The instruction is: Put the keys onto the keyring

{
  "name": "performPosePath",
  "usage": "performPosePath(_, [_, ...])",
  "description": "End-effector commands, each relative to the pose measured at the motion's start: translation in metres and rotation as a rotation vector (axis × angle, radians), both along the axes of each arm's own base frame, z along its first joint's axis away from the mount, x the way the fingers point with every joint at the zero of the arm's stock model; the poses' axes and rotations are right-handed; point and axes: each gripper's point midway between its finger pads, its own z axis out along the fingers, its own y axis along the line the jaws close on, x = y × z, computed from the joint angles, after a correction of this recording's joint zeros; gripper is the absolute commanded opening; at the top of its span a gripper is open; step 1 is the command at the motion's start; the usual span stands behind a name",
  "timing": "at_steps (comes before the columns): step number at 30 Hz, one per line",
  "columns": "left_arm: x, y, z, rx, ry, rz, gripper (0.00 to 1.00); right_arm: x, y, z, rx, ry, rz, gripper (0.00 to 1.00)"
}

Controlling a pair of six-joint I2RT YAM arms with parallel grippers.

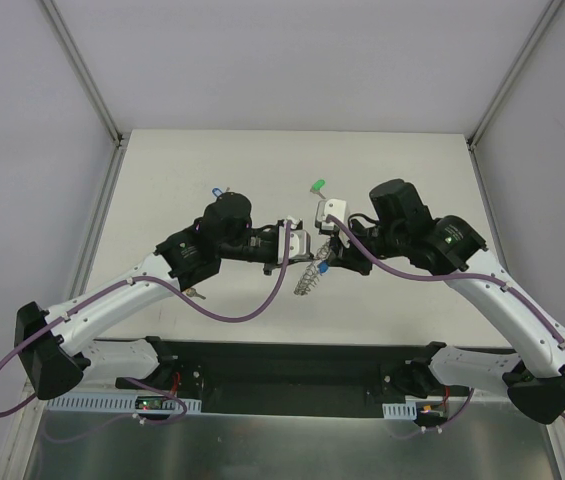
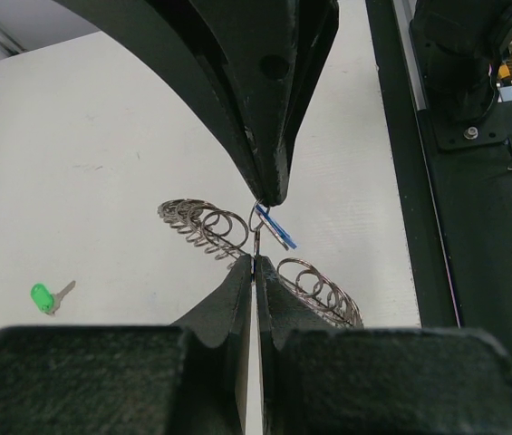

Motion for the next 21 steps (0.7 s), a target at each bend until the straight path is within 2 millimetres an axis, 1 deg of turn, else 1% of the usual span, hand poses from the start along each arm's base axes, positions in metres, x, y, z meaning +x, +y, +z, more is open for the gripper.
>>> performPosePath(1, [0.0018,0.0001,0.0182,-0.066,-0.039,-0.009,0.0,-0.0009,-0.0018,0.012,0.016,-0.027,0.012,0.01])
performPosePath(8, [0.0019,0.0022,0.0201,-0.071,-0.043,-0.006,0.0,-0.0031,-0.0019,0.0134,0.018,-0.023,0.02,0.01])
performPosePath(16, [-0.0009,-0.0002,0.0196,-0.072,-0.026,-0.026,0.0,-0.0038,0.0014,0.0163,0.027,-0.021,0.035,0.01])
performPosePath(21, [-0.0023,-0.0011,0.0193,-0.072,-0.018,-0.035,0.0,-0.0036,0.0014,0.0147,0.023,-0.018,0.037,0.01])
